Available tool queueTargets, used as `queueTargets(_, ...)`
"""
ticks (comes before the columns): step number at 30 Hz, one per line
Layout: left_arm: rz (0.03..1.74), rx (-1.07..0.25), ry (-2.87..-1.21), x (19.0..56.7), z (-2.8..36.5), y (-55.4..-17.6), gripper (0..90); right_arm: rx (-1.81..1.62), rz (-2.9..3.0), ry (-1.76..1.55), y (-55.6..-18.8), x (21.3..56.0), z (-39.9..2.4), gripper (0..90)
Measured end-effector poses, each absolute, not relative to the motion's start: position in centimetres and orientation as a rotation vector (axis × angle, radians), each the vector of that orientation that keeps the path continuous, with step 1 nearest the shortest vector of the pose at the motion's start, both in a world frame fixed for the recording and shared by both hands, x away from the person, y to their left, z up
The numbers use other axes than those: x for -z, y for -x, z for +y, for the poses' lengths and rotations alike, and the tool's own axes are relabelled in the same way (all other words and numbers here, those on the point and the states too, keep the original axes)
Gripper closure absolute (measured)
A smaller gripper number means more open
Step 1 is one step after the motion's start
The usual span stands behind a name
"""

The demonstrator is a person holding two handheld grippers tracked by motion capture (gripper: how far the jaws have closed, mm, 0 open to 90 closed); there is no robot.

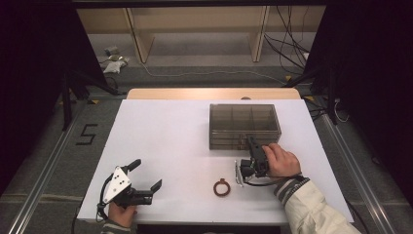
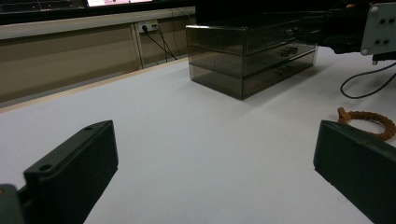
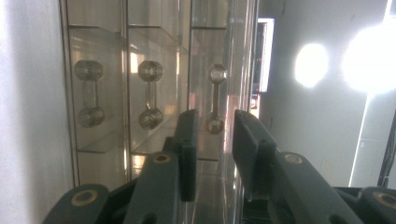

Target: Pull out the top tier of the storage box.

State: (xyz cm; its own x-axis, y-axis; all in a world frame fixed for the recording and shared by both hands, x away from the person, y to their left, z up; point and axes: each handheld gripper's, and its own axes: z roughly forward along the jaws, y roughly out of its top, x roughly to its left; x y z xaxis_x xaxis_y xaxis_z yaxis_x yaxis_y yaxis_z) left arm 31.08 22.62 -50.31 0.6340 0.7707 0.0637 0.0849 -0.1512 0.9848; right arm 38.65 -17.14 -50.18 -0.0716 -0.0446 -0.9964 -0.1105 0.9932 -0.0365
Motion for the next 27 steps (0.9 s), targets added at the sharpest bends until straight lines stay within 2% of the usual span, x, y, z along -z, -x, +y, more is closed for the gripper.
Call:
queueTargets(12, 0.718, -0.699, -1.634, 50.3, 22.6, -31.1, 0.0, -0.02, 1.639, 0.112, -38.8, 50.3, -17.0, 81.0)
queueTargets(27, 0.719, -0.7, -1.635, 50.3, 22.6, -31.1, 0.0, -0.036, 1.666, 0.107, -37.8, 49.6, -17.1, 81.2)
